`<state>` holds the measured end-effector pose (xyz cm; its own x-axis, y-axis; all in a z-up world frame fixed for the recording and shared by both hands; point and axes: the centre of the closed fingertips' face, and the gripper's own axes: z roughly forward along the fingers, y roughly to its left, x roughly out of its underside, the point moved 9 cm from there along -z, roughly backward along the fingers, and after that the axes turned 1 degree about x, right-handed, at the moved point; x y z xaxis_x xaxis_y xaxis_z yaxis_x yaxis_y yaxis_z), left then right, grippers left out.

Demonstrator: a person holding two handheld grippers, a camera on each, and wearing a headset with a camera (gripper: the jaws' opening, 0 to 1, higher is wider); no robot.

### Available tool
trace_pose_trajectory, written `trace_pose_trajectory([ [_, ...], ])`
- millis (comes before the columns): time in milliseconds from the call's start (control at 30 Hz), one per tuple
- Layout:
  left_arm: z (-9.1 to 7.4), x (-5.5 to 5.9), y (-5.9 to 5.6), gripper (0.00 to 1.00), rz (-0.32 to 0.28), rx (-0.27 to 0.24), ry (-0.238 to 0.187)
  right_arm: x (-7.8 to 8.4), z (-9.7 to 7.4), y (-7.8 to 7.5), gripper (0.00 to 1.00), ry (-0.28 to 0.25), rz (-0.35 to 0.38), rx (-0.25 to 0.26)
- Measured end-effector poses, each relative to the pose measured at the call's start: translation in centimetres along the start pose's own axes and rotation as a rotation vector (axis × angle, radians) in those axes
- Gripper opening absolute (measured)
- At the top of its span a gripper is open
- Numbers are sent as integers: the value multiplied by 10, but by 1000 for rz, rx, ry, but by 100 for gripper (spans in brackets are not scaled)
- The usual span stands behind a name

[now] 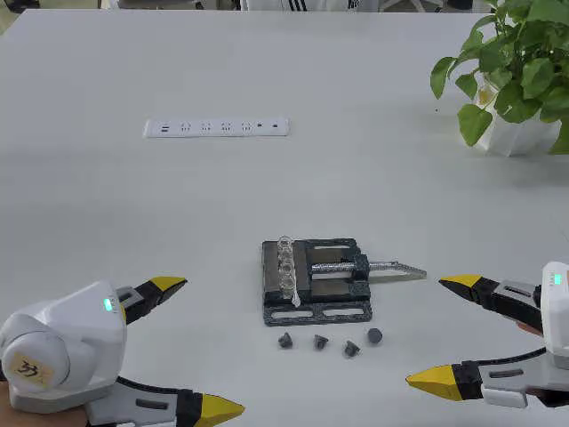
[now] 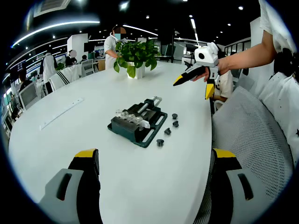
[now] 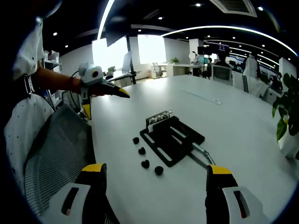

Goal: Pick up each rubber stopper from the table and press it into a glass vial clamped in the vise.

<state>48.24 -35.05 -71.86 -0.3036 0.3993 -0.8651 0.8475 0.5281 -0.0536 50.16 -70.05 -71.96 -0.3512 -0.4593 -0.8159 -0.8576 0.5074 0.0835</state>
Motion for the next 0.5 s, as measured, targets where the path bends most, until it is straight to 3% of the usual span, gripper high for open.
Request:
trace_pose_trajectory([
  [500,0,-2,-3,99,0,6,2,0,-1,0,86,0,-1,-1],
])
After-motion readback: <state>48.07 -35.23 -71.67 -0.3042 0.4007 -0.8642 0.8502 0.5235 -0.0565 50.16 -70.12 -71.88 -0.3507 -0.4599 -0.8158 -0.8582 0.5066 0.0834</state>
